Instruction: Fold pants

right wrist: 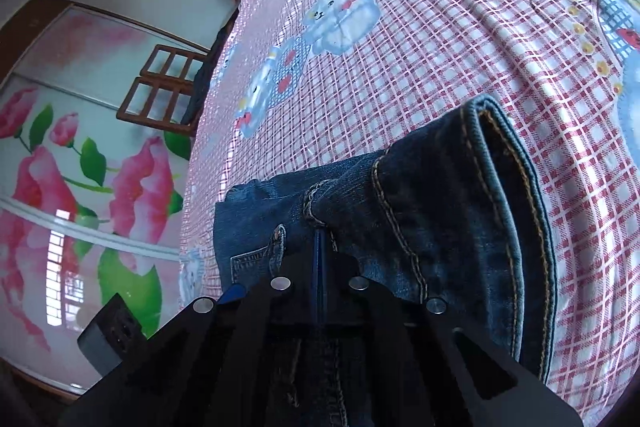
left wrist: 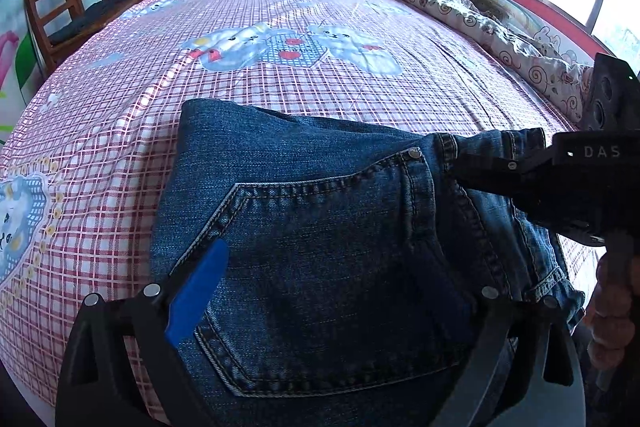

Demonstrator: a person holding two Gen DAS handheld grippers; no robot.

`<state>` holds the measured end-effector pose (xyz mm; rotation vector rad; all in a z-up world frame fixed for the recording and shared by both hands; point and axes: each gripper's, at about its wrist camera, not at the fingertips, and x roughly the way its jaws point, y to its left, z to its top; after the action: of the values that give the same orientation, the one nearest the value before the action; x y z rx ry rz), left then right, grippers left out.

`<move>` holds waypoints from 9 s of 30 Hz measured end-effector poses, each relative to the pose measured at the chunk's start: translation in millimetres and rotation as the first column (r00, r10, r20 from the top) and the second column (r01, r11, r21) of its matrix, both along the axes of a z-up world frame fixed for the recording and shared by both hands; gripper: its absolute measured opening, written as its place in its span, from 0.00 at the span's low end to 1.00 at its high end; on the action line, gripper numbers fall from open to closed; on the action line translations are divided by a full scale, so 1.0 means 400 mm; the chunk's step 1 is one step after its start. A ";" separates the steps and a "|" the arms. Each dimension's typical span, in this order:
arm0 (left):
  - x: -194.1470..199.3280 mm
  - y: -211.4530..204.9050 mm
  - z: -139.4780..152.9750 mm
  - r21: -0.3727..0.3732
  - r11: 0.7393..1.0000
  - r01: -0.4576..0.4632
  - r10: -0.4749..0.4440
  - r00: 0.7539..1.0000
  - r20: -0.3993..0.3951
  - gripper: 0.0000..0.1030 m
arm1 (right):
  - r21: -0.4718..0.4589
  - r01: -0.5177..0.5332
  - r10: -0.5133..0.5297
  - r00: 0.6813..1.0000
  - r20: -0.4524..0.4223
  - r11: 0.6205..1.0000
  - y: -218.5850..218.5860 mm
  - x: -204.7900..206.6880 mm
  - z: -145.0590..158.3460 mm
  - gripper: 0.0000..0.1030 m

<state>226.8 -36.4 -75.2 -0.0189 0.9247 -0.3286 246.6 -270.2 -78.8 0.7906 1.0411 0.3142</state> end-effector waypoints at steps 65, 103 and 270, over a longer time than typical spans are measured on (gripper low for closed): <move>-0.178 0.311 -0.142 -0.605 0.753 -0.259 0.049 0.939 -0.341 0.24 | -0.159 0.116 -0.079 0.972 0.221 0.980 -0.175 -0.165 0.163 0.65; 0.227 0.309 -0.040 -0.502 0.817 -0.284 0.102 0.928 -0.358 0.52 | -0.155 0.006 0.002 0.999 0.053 0.988 -0.103 -0.025 -0.011 0.10; -0.102 0.240 -0.042 -0.151 0.981 -0.120 0.098 0.985 -0.145 0.91 | -0.023 0.028 -0.027 0.999 0.046 0.999 -0.094 -0.169 -0.040 0.50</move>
<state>186.2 59.7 -92.1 -0.2413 1.0275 -0.3011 179.0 -307.8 -94.6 0.7725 0.9884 0.2944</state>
